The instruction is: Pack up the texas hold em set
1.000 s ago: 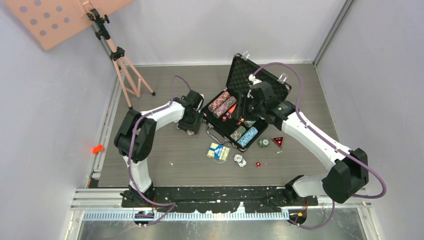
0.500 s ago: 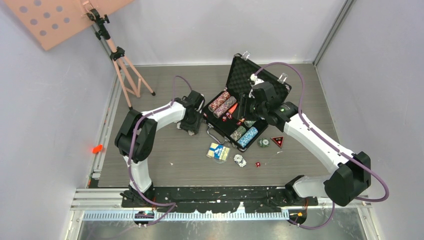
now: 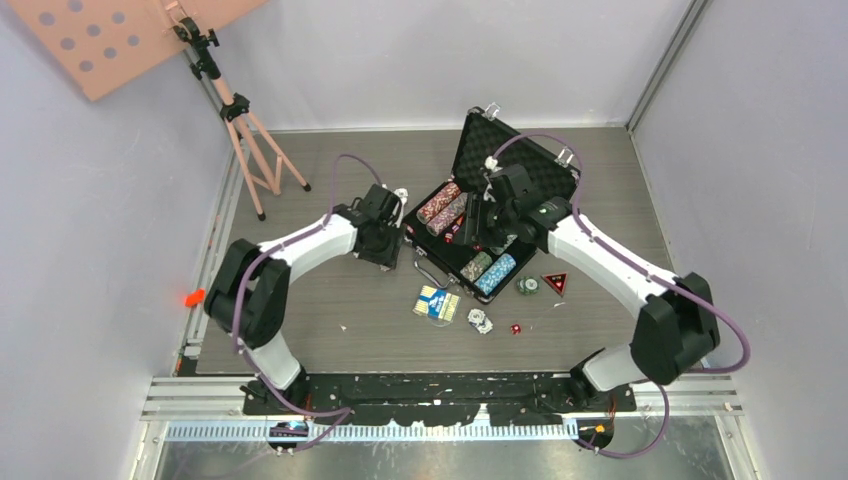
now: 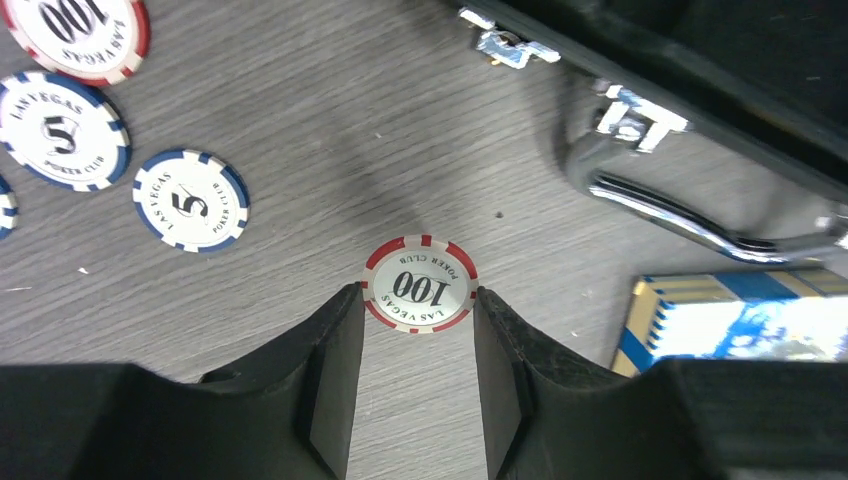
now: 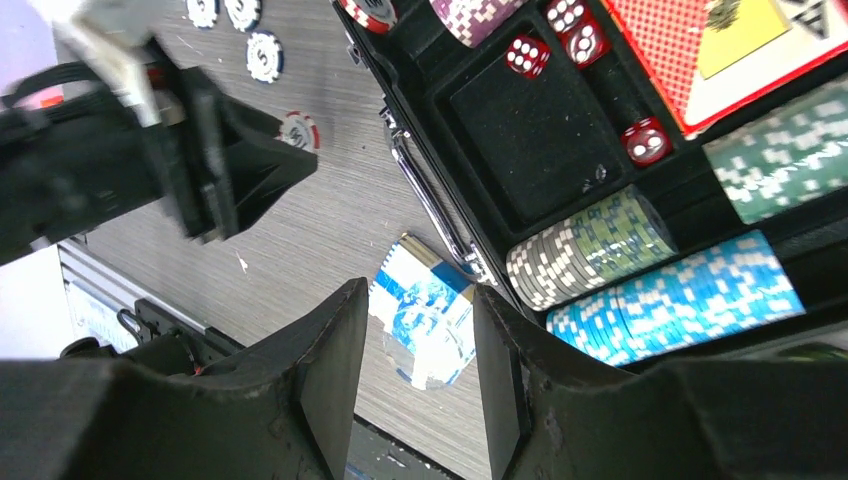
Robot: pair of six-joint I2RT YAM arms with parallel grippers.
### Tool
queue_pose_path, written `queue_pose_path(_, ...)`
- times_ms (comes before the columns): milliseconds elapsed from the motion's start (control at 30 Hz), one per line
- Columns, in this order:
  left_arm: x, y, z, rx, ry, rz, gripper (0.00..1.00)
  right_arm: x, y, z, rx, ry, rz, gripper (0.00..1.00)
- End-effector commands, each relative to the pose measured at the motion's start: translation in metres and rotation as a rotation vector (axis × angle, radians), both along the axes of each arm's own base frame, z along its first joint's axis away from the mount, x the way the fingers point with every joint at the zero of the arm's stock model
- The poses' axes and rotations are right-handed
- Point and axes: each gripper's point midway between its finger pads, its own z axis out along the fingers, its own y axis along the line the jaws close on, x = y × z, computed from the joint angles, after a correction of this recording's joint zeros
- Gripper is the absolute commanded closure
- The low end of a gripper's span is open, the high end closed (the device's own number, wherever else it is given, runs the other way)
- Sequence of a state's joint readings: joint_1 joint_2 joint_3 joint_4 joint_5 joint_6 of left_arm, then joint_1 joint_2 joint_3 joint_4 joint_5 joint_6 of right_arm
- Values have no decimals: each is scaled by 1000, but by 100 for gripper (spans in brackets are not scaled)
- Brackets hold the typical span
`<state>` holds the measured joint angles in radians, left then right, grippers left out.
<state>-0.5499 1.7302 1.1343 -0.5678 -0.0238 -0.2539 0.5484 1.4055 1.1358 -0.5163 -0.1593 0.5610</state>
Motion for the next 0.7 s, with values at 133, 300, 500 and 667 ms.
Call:
queue_pose_path(133, 6, -26, 46, -170, -151, -77, 67, 13, 41, 3, 131, 82, 60, 51)
queue_pose_path(300, -2, -51, 69, -338, -252, -193, 68, 20, 58, 3, 180, 130, 85, 51)
queue_pose_path(500, -8, -69, 97, -501, -397, -287, 68, 18, 71, 5, 231, 221, 131, 56)
queue_pose_path(667, -13, -75, 109, -543, -455, -347, 68, 6, 74, -4, 223, 304, 174, 59)
